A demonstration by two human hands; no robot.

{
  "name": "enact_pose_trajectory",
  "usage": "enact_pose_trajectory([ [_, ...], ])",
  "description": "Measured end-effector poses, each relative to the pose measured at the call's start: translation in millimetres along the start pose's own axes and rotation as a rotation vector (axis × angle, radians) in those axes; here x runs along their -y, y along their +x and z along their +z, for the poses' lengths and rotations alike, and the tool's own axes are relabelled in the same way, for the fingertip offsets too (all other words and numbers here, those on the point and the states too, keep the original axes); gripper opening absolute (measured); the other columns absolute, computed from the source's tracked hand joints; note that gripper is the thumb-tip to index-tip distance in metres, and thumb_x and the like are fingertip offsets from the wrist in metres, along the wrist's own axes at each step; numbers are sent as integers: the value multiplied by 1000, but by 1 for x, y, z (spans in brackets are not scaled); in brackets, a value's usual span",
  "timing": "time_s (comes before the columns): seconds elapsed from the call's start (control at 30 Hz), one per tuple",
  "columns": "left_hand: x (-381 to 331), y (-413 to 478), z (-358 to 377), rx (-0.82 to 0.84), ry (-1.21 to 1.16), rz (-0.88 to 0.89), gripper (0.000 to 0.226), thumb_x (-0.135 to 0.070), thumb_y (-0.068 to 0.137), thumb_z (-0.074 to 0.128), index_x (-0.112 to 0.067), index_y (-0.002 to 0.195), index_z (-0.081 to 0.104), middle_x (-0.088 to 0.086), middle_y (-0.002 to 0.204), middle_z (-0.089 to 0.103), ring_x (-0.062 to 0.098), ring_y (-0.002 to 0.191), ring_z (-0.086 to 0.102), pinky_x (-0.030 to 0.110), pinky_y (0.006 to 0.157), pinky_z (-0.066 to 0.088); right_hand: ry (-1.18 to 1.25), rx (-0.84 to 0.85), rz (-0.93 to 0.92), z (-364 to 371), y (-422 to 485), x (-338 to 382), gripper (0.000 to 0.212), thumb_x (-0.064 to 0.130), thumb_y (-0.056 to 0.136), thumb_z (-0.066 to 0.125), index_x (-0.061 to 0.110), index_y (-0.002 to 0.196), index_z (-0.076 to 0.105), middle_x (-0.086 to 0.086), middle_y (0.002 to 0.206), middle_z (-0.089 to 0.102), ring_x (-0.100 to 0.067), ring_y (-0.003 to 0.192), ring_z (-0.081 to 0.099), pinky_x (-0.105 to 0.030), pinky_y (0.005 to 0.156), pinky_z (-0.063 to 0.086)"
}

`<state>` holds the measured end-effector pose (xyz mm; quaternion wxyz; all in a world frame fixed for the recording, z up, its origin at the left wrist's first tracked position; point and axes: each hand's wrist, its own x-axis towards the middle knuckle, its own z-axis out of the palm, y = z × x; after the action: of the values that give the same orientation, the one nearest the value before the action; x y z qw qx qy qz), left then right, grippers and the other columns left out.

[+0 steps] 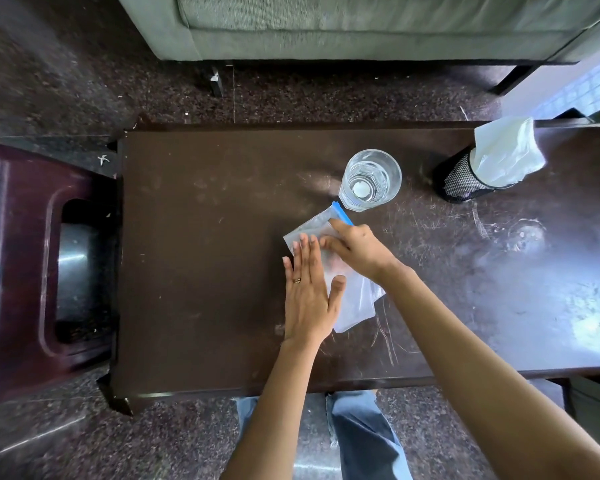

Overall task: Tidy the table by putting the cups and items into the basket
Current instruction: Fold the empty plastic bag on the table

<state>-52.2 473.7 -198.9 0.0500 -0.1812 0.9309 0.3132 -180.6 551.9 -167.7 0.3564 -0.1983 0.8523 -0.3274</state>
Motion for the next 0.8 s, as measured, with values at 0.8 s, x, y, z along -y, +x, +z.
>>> enact_pose_trajectory([
  [0.8,15,17,-9,71,129,11,84,-64,92,-1,-4,152,4,9,160,-3,23,150,-1,35,121,-8,-314,-199,-60,0,-7,4,26,35,93,58,10,86,53,-17,68,60,-42,64,46,-40,59,48],
])
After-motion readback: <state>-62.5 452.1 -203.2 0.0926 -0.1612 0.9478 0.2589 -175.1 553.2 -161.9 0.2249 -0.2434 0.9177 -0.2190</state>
